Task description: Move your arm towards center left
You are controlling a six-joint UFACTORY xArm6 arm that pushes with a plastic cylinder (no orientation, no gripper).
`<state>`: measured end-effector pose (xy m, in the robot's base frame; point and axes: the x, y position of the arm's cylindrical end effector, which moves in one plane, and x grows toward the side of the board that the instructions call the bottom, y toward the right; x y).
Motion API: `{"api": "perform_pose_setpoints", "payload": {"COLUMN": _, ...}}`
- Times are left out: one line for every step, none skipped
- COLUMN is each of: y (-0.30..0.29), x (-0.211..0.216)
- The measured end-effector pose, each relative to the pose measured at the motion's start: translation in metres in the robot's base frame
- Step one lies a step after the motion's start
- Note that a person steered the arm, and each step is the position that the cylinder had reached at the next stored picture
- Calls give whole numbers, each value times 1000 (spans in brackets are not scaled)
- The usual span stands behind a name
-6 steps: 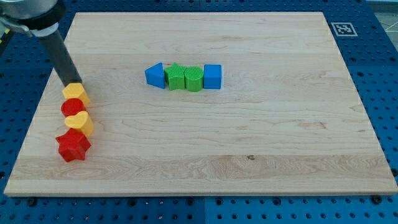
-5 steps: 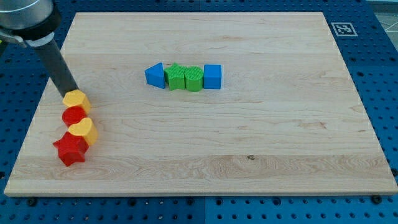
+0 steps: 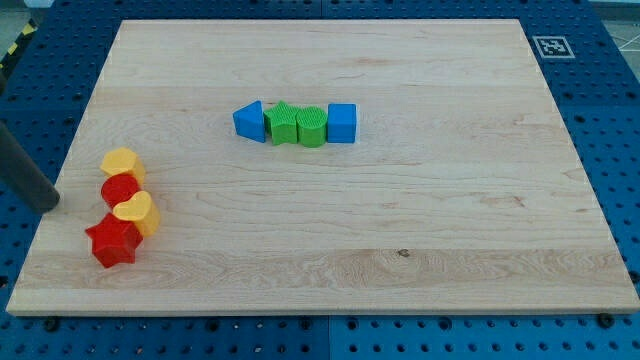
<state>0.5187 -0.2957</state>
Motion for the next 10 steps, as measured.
{"api": "perform_pose_setpoints", "payload": {"y": 19, "x": 0}}
{"api": "perform_pose_setpoints", "payload": {"y": 24, "x": 0}}
{"api": "perform_pose_setpoints", "payload": {"y": 7, "x": -10}}
{"api": "perform_pose_setpoints", "payload": {"y": -4, "x": -52}}
{"api": "perform_pose_setpoints", "payload": {"y": -4, "x": -105}}
{"api": "perform_pose_setpoints", "payload": {"y": -8, "x": -104}}
{"api": "perform_pose_setpoints", "payload": {"y": -9, "x": -69}}
{"api": "perform_pose_setpoints", "payload": {"y": -8, "x": -63}}
{"api": "perform_pose_setpoints", "payload": {"y": -3, "x": -100}}
{"api": "perform_pose_setpoints", "payload": {"y": 4, "x": -114}}
